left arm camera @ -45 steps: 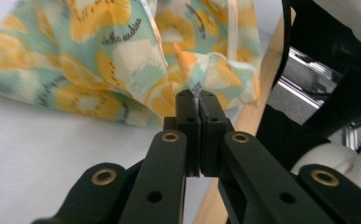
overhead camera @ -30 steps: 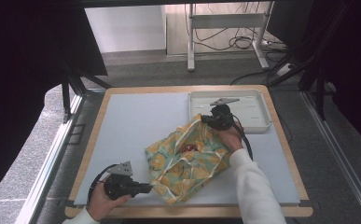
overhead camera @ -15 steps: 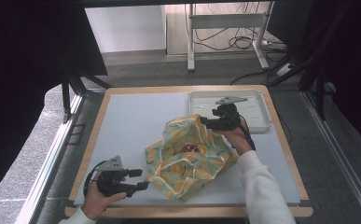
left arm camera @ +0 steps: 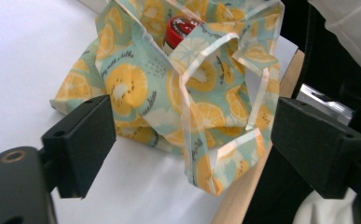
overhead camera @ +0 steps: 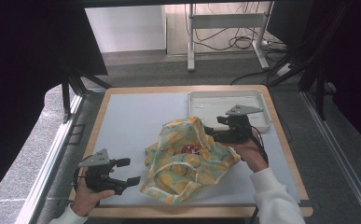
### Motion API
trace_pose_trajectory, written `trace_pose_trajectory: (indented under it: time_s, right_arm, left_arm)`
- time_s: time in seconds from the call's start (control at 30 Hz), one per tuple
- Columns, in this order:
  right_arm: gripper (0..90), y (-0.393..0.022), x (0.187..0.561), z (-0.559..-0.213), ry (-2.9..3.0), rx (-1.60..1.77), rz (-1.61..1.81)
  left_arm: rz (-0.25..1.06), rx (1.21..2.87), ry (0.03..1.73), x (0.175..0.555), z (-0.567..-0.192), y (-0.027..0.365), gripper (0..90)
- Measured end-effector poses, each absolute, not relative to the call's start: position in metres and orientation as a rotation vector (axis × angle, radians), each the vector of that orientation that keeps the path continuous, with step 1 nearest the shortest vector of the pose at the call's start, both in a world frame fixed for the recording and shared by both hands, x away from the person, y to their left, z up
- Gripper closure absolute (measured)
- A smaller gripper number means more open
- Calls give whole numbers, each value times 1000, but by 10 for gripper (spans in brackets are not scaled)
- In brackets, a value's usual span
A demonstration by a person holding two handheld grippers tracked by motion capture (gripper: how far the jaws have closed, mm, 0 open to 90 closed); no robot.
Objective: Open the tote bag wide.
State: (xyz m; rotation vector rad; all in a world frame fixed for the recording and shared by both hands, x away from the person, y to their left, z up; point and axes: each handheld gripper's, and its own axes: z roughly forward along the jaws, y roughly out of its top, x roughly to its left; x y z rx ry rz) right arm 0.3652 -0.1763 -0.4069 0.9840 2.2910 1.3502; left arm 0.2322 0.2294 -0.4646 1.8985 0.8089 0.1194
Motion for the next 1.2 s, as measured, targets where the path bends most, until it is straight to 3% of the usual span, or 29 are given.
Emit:
trace_pose_trajectory:
  time_s: [0.2, 0.3, 0.43, 0.63, 0.9, 1.2]
  right_arm:
    - [398, -178, 355, -408, 2302, 986, 1353]
    - [567, -180, 351, -410, 2324, 976, 1353]
    - [744, -181, 346, -411, 2363, 961, 1365]
    - [878, -175, 334, -411, 2401, 872, 1387]
    - [885, -160, 324, -415, 2446, 834, 1375]
    - [885, -138, 337, -425, 2521, 822, 1273]
  left_arm:
    - [158, 1904, 859, 248, -458, 217, 428]
    - [120, 1928, 843, 258, -457, 213, 700]
    - [127, 1960, 822, 265, -455, 203, 886]
    - [125, 1979, 789, 273, -447, 188, 900]
    - [128, 1982, 766, 285, -438, 166, 900]
    - [106, 2052, 761, 308, -443, 134, 900]
